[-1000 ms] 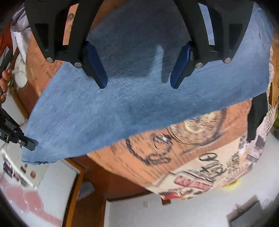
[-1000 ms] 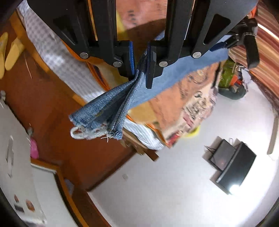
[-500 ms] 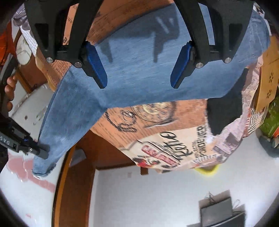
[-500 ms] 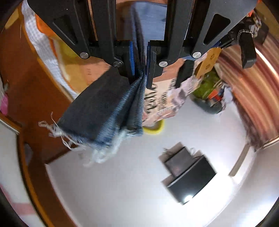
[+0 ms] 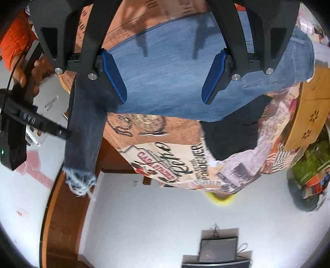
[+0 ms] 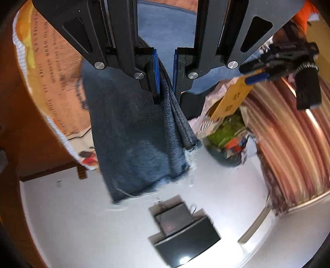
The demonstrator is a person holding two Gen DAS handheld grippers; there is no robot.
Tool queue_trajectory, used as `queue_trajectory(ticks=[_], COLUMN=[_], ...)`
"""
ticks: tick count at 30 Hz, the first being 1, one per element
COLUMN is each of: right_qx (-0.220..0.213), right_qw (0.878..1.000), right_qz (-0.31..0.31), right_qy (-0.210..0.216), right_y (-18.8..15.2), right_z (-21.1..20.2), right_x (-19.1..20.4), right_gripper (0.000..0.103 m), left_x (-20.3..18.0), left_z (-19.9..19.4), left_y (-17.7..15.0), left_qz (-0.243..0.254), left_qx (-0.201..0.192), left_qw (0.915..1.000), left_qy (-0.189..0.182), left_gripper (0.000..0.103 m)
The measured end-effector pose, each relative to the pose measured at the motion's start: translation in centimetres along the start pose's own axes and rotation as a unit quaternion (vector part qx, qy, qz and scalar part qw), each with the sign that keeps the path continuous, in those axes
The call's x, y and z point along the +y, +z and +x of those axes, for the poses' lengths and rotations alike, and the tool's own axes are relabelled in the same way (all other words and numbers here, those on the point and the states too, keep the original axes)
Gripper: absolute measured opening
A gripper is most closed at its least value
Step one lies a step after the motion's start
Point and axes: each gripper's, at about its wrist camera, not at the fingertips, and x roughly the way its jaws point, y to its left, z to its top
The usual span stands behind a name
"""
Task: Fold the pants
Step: 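Lay the leg over the jeans with the right tool and open it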
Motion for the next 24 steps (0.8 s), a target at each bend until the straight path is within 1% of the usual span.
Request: queue_trajectory(ticks=[4,7,12,14,16,18,20,22,24], right_qx=[0.047,0.086,0.166,0.193,0.206,0.21,0.216,0.225,0.222], right_qw=[0.999,0.995,0.983,0.979,0.976,0.976,0.974,0.972,0.972], right_qz=[-0.021,-0.041,-0.069,-0.067,-0.058,-0.057,-0.055,-0.054,-0.062], right_qy=[0.013,0.022,0.028,0.029,0.032,0.032,0.032,0.04,0.034], right_y=[-1.4,-2.8,-6.3,-7.3,-7.8,-7.9,-7.7,-7.5,-7.2], right_z=[2.7,4.6,7.9,8.8,9.3,9.2,9.0,8.4,7.7], right_x=[2.0,3.4,4.5,4.2,3.9,4.0,4.2,4.5,4.6], right_gripper=[0.01,0.01,0.01,0.011,0.014,0.015,0.019,0.032,0.033], left_x=[2.6,3.6,4.4,4.5,4.5,4.5,4.4,4.2,4.0], left_z=[-0.9,-1.1,-1.0,-0.9,-0.5,-0.2,0.3,0.6,1.0], left_y=[-1.2,-1.9,-2.8,-2.9,-2.9,-3.0,-2.9,-2.8,-2.4], left_qz=[-0.023,-0.034,-0.047,-0.051,-0.055,-0.055,-0.051,-0.046,-0.039], left_qx=[0.0,0.003,0.012,0.014,0.015,0.018,0.024,0.027,0.029], left_qw=[0.9996,0.9992,0.9985,0.9983,0.9981,0.9981,0.9981,0.9982,0.9984], left_qy=[0.013,0.02,0.024,0.022,0.022,0.022,0.025,0.028,0.028], left_gripper=[0.075,0.075,0.075,0.075,0.075,0.075,0.075,0.075,0.075])
